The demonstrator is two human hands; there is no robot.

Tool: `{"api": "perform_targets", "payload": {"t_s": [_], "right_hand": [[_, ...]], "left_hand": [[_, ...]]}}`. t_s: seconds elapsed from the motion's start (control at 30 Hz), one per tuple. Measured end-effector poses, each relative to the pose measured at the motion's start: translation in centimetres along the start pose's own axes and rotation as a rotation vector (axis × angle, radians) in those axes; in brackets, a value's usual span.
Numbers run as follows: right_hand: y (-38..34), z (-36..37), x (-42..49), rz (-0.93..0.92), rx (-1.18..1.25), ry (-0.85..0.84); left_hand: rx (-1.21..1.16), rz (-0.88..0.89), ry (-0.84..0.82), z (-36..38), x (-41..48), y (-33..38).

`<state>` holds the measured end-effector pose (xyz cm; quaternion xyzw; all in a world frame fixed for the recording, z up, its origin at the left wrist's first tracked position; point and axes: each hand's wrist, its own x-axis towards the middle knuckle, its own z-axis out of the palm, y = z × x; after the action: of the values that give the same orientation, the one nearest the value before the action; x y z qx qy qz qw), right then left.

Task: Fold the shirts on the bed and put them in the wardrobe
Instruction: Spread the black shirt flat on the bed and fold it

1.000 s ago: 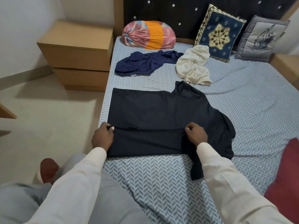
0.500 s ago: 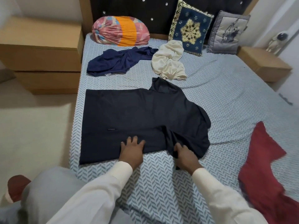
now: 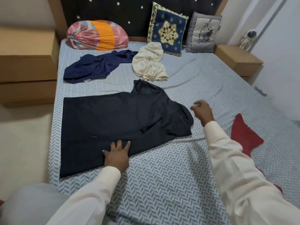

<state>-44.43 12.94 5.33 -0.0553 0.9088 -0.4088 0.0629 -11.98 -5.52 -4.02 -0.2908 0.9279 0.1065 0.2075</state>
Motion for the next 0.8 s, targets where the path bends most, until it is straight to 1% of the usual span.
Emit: {"api": "perform_targets", "payload": {"t_s": [0.07,0.1,0.23,0.33,0.4,0.5,0.6,0.63,0.7,0.73,0.8], "right_hand": [[4.4,0.8,-0.5,0.116,-0.175,-0.189],[6.2,1.3,-0.7,0.148,-0.211,-0.237],[9.6,3.1,-1.6,0.237,-0.103,-0.284],[11.1,3.9,-0.9,0.294,-0.191,-0.305],[12.1,3.8,0.2,0.286,-0.258,-0.285],[11.5,2.3,0.9,0.262,-0.344,-0.135],[9.7,1.3,-0.1,0.248,-0.495,-0.129],[9.1,1.6,-0.5,0.246,-0.532,-0.093],[7.2,3.0,-1.7,0.182,-0.501,0.024],[6.1,4.1,-2.4,0.122,-0.434,0.038],[3.7,7.0,-3.6,0.032,-0.279,-0.049]], "left_hand": [[0.015,-0.009,-0.014,-0.2,0.1,0.2],[0.020,-0.018,-0.026,-0.2,0.1,0.2],[0.023,-0.053,-0.059,-0.3,0.6,0.2],[0.023,-0.060,-0.057,-0.4,0.8,0.1],[0.035,-0.059,-0.051,-0.4,0.9,0.0],[0.051,-0.058,-0.050,-0.5,0.9,0.0],[0.058,-0.058,-0.051,-0.6,1.0,-0.1],[0.058,-0.055,-0.047,-0.6,1.0,-0.2],[0.058,-0.042,-0.037,-0.7,1.0,-0.3],[0.057,-0.032,-0.029,-0.8,0.9,-0.4],[0.047,-0.004,0.000,-0.8,0.9,-1.0]]}}
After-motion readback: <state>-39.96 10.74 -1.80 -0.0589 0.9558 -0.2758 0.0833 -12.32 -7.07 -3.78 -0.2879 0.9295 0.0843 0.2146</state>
